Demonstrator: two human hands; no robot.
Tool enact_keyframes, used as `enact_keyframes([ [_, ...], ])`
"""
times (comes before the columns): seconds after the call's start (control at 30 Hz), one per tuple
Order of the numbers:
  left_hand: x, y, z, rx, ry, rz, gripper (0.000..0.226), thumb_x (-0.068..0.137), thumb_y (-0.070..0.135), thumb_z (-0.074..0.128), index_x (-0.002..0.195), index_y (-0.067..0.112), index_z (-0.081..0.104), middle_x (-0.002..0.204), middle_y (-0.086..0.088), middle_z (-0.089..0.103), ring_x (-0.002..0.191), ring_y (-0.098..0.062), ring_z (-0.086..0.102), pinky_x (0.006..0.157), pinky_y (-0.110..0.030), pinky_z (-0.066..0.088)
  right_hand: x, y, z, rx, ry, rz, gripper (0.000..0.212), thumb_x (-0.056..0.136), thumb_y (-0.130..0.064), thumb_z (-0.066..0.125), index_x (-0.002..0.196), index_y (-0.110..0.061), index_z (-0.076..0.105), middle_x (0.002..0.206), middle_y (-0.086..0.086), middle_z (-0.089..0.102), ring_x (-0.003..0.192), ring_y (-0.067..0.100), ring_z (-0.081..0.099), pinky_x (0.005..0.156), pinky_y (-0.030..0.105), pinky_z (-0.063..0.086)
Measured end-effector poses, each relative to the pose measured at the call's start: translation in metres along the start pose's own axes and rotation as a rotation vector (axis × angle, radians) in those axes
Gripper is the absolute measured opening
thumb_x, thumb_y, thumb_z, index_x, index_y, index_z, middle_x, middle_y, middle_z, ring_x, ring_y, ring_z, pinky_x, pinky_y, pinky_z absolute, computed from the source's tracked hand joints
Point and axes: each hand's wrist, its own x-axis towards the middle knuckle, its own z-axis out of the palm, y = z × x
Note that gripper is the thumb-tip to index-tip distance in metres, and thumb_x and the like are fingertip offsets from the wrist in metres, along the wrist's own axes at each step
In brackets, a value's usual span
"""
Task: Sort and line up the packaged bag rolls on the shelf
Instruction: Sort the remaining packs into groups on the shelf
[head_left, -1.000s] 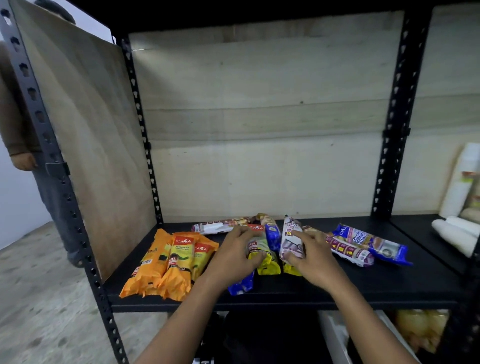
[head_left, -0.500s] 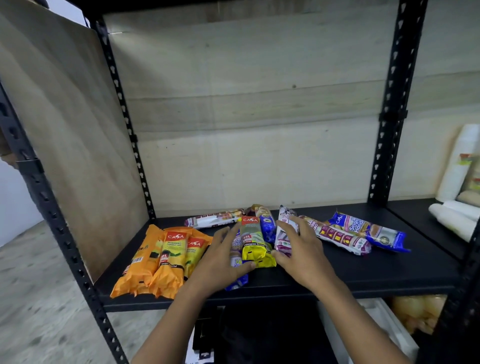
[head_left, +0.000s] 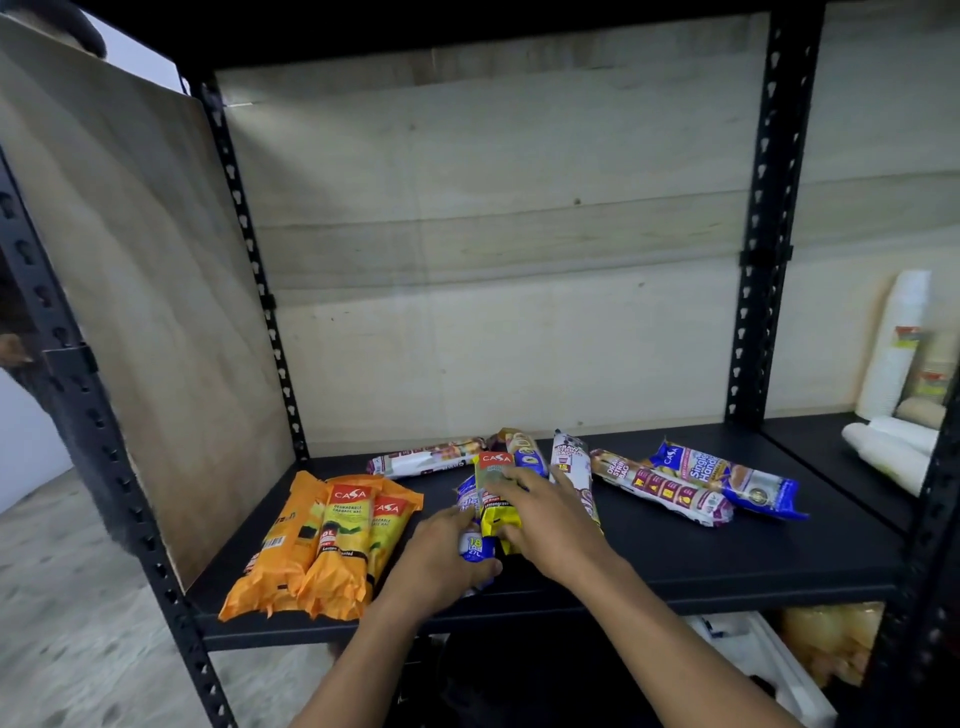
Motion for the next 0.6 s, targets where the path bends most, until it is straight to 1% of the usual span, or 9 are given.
enact_keyframes([
  [0.07,-0.002,0.002,0.001,-0.020,0.033,-0.024,0.061,0.075,0.045,0.081,0.128,0.023,0.061,0.129,0.003,0.060,0.086,0.006,0.051,0.066,0.003,0.039,-0.004,-0.002,-0.004,0.082,0.024,0.011,0.063,0.087,-0.024,0.071,0.144,-0.034,0.046,0.152,-0.006,0.041,0.135,0.023,0.043,0.113,0.040,0.033],
  [0.1,-0.005,0.003,0.000,-0.024,0.064,-0.033,0.065,0.076,0.045,0.081,0.133,0.021,0.059,0.133,0.002,0.058,0.092,0.005,0.050,0.068,0.005,0.037,-0.007,-0.002,-0.007,0.134,0.054,0.016,0.062,0.088,-0.021,0.070,0.144,-0.033,0.047,0.151,-0.007,0.041,0.134,0.023,0.044,0.109,0.037,0.038],
  [0.13,-0.008,0.005,-0.001,-0.025,0.106,-0.042,0.070,0.077,0.045,0.080,0.138,0.020,0.055,0.139,0.001,0.054,0.104,0.001,0.051,0.076,0.003,0.037,-0.010,-0.001,-0.010,0.181,0.090,0.015,0.060,0.088,-0.018,0.069,0.143,-0.032,0.049,0.150,-0.008,0.041,0.133,0.020,0.045,0.106,0.032,0.039],
  [0.2,-0.013,0.011,-0.003,-0.026,0.198,-0.045,0.079,0.079,0.045,0.080,0.145,0.017,0.048,0.149,-0.001,0.046,0.125,-0.013,0.049,0.095,-0.014,0.043,-0.016,0.001,-0.019,0.263,0.163,0.022,0.056,0.089,-0.013,0.067,0.140,-0.030,0.052,0.149,-0.011,0.040,0.133,0.013,0.043,0.104,0.024,0.036],
  [0.23,-0.015,0.017,-0.004,-0.030,0.238,-0.034,0.080,0.079,0.044,0.080,0.146,0.016,0.047,0.151,-0.002,0.044,0.129,-0.017,0.049,0.099,-0.022,0.046,-0.020,0.003,-0.026,0.299,0.197,0.031,0.055,0.090,-0.012,0.066,0.140,-0.031,0.053,0.150,-0.012,0.040,0.133,0.011,0.042,0.104,0.022,0.036],
  [0.3,-0.017,0.032,-0.007,-0.034,0.291,0.000,0.079,0.080,0.043,0.080,0.146,0.016,0.047,0.151,-0.004,0.043,0.129,-0.020,0.049,0.099,-0.031,0.051,-0.029,0.008,-0.039,0.344,0.251,0.050,0.055,0.091,-0.011,0.066,0.139,-0.032,0.053,0.149,-0.013,0.039,0.134,0.007,0.040,0.105,0.023,0.037],
  [0.4,-0.017,0.058,-0.004,-0.053,0.330,0.054,0.078,0.079,0.045,0.079,0.146,0.018,0.048,0.152,-0.004,0.042,0.132,-0.021,0.046,0.102,-0.037,0.050,-0.046,0.024,-0.059,0.337,0.304,0.093,0.056,0.091,-0.008,0.067,0.141,-0.028,0.052,0.147,-0.011,0.040,0.134,0.007,0.041,0.107,0.027,0.042],
  [0.47,-0.017,0.077,0.004,-0.070,0.345,0.098,0.079,0.077,0.050,0.079,0.145,0.021,0.050,0.153,0.000,0.041,0.134,-0.019,0.044,0.103,-0.037,0.049,-0.060,0.038,-0.069,0.319,0.332,0.132,0.056,0.089,-0.005,0.068,0.140,-0.025,0.054,0.146,-0.008,0.043,0.133,0.009,0.043,0.107,0.028,0.042],
  [0.6,-0.016,0.116,0.033,-0.098,0.329,0.195,0.078,0.073,0.059,0.077,0.141,0.028,0.054,0.150,0.006,0.041,0.132,-0.012,0.044,0.103,-0.028,0.044,-0.093,0.069,-0.081,0.291,0.316,0.251,0.052,0.088,-0.005,0.070,0.135,-0.023,0.059,0.143,-0.007,0.048,0.128,0.004,0.043,0.102,0.019,0.035],
])
